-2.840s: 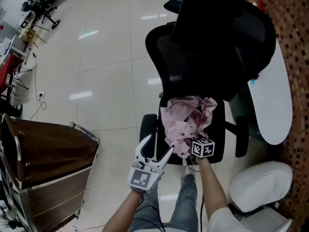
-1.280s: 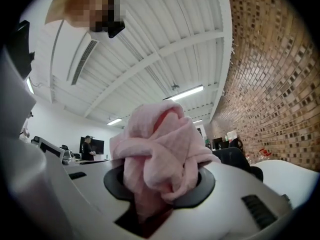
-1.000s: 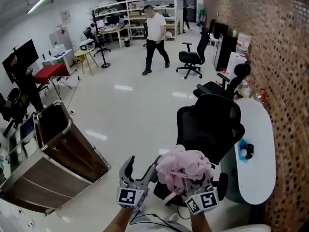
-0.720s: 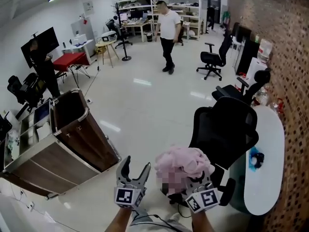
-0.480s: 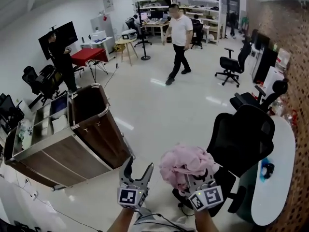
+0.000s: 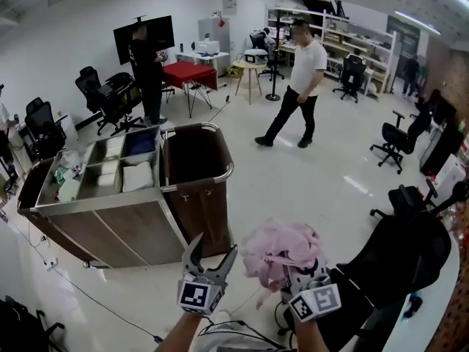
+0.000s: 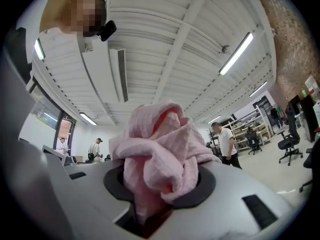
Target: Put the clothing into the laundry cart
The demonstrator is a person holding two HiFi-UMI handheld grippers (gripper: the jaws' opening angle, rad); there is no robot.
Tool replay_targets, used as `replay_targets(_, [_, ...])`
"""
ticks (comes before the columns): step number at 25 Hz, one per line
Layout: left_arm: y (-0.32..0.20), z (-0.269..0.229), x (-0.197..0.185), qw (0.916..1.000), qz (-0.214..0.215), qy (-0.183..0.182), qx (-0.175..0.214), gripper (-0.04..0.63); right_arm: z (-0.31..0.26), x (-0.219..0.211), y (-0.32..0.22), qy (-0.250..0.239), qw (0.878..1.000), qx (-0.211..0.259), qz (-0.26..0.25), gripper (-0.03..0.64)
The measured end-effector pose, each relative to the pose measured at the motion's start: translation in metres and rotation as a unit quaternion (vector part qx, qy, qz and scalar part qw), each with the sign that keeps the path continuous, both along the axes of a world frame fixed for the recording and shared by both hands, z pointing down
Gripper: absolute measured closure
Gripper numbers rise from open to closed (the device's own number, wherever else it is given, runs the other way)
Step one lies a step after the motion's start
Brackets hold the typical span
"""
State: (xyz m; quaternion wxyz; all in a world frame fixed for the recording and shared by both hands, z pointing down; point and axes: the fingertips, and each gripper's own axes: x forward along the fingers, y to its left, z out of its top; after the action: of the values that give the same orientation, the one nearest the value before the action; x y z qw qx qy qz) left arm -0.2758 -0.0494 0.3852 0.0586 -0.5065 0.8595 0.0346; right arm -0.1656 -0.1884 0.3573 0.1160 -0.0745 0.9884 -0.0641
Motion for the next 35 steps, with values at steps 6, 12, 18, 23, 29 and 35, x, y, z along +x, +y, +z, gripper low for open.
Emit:
replay_targets(6, [0.057,0.004,-0.074,0.9991,-0.038,-0.015,0.007,0.265,-0.001,-0.079,0.040,0.004,1.000,-0.002,-0.027,0.457])
replay_targets(12, [0.101,0.000,-0.112,0.9972,-0.071,-0.020,0.014,0.265,-0.010,-0.131,0.073,0.010,0.998,0.004,-0.058,0.457])
replay_targets(18, [0.125,0.011,-0.129,0.9947,-0.100,-0.009,0.022,0.265,-0.016,-0.168,0.092,0.006,0.996,0.017,-0.089,0.457])
replay_targets(23, [0.137,0.012,-0.150,0.9911,-0.131,-0.015,0.012,0.265,-0.024,-0.204,0.092,-0.004,0.993,0.015,-0.117,0.457])
replay_targets(29, [0.130,0.006,-0.192,0.9870,-0.159,-0.021,0.006,0.265,-0.029,-0.263,0.080,-0.020,0.989,0.005,-0.148,0.457])
replay_targets(35, [0.112,-0.017,-0.244,0.9818,-0.187,-0.032,0.013,0.265,-0.048,-0.327,0.057,-0.039,0.984,-0.003,-0.176,0.456])
